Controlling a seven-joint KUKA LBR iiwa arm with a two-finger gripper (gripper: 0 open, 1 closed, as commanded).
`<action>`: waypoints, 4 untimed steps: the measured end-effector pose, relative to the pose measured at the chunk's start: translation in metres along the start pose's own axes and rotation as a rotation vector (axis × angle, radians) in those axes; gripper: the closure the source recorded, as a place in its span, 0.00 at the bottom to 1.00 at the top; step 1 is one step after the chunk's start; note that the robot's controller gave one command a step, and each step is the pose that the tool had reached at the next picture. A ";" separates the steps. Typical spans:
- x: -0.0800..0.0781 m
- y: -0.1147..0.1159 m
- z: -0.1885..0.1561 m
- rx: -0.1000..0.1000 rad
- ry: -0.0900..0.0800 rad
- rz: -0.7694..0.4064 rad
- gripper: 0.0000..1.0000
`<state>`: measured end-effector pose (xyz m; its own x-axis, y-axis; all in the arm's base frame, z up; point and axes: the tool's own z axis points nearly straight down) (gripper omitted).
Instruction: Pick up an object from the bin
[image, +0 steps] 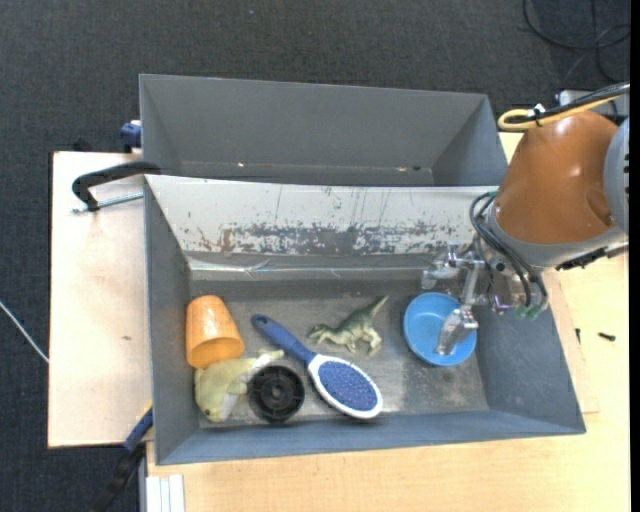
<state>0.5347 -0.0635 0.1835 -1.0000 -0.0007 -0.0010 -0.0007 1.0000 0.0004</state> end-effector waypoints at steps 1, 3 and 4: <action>-0.033 -0.043 0.106 0.000 -0.001 -0.372 0.00; -0.049 -0.052 -0.022 0.006 -0.015 -0.399 1.00; -0.054 -0.015 -0.045 0.001 -0.010 -0.406 1.00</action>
Offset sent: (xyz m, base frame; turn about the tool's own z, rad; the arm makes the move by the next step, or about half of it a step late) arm 0.0322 -0.0428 -0.1053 -0.3742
